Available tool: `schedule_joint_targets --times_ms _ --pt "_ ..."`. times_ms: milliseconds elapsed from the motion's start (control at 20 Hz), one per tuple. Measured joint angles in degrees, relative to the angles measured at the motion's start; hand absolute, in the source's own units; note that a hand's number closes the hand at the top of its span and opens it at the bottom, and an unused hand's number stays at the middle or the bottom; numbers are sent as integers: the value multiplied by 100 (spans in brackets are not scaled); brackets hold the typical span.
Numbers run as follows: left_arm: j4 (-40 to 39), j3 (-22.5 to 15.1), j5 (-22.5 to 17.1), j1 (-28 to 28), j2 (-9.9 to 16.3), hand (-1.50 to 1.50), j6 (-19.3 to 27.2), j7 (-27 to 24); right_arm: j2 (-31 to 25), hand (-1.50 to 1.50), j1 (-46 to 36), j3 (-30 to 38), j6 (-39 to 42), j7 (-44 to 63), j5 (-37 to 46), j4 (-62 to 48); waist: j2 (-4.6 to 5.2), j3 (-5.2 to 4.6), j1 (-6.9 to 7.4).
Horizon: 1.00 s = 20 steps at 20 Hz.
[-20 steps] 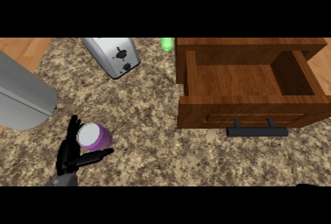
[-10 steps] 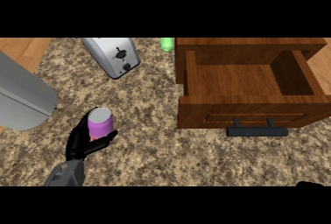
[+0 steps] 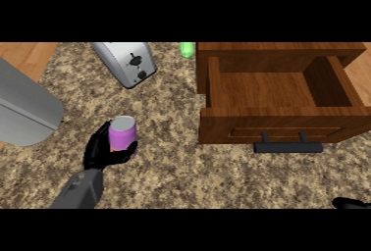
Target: Pick up the can, place it into the drawer and close the drawer
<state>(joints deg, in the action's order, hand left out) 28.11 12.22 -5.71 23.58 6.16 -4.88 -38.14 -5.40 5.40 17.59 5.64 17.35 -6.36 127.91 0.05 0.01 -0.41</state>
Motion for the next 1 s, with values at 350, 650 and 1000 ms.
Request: schedule_joint_targets --times_ms 350,650,1000 --pt "-497 96 -51 780 -153 150 195 19 28 -150 75 45 53 -92 -12 75 9 -4 -33" --pt "-381 101 -148 1277 -319 150 332 282 95 -150 124 -23 10 -42 105 214 3 -3 -23" --pt "535 -305 -47 1635 -498 150 675 1210 20 -150 -79 47 -41 -65 190 10 -18 0 35"
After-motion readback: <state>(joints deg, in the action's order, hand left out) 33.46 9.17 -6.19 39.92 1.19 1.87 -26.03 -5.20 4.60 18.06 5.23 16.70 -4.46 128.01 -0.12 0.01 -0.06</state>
